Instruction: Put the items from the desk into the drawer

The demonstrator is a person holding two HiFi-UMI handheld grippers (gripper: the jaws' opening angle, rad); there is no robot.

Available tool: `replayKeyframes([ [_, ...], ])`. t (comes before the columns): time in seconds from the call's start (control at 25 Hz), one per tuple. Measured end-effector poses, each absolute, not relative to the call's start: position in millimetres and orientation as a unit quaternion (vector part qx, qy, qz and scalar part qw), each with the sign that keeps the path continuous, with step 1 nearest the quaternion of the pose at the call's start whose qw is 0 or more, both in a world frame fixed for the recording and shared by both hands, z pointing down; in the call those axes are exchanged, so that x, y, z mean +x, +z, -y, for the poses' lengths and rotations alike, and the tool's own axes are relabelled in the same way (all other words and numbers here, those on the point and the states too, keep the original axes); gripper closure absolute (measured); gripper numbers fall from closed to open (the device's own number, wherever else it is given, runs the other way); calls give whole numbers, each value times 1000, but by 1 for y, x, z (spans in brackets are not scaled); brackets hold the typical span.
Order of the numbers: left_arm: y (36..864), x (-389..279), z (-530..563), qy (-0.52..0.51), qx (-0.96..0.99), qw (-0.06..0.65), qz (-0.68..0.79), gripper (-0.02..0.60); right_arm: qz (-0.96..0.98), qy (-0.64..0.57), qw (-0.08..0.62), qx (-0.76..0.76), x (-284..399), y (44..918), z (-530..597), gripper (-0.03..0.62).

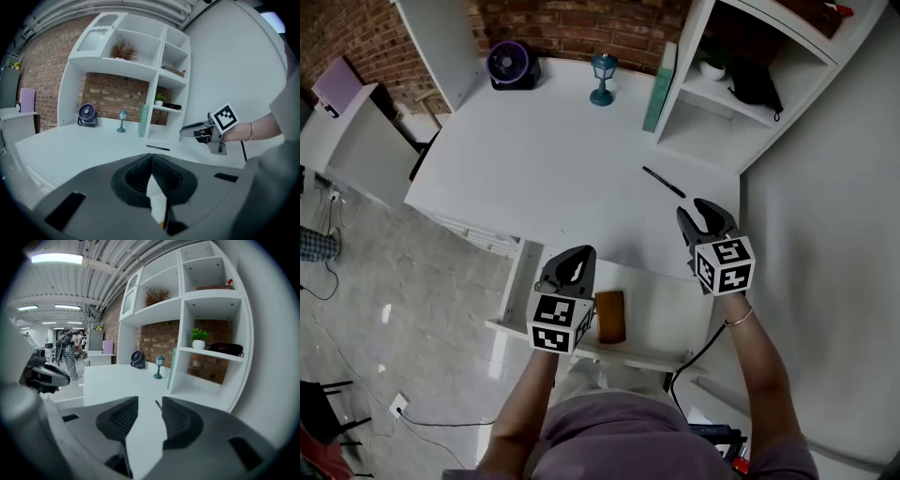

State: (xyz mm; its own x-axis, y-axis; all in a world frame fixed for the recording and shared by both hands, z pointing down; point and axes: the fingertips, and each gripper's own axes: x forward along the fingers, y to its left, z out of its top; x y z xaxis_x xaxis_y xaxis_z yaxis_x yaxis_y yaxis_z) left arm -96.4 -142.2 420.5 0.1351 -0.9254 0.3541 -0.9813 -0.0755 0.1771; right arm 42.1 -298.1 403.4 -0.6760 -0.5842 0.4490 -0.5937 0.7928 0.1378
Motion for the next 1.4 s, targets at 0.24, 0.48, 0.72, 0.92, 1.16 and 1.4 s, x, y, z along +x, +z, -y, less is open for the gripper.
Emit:
replayKeyframes([
  [0.24, 431, -101, 151, 88, 715, 198, 665, 583, 919, 15, 258, 299, 29, 429, 324, 444],
  [0.48, 441, -97, 163, 93, 708, 211, 667, 583, 917, 3, 286, 277, 16, 450, 351, 447],
  [0.72, 449, -95, 170, 97, 700, 219, 673, 583, 913, -4, 312, 262, 4, 476, 370, 447],
  [0.92, 453, -98, 172, 93, 690, 225, 682, 583, 903, -1, 349, 253, 2, 504, 387, 447],
  [1.16, 459, -104, 171, 85, 674, 238, 694, 583, 896, 4, 373, 242, -5, 527, 400, 447],
  [1.4, 465, -110, 169, 80, 663, 247, 702, 583, 886, 2, 398, 239, -12, 545, 409, 447],
])
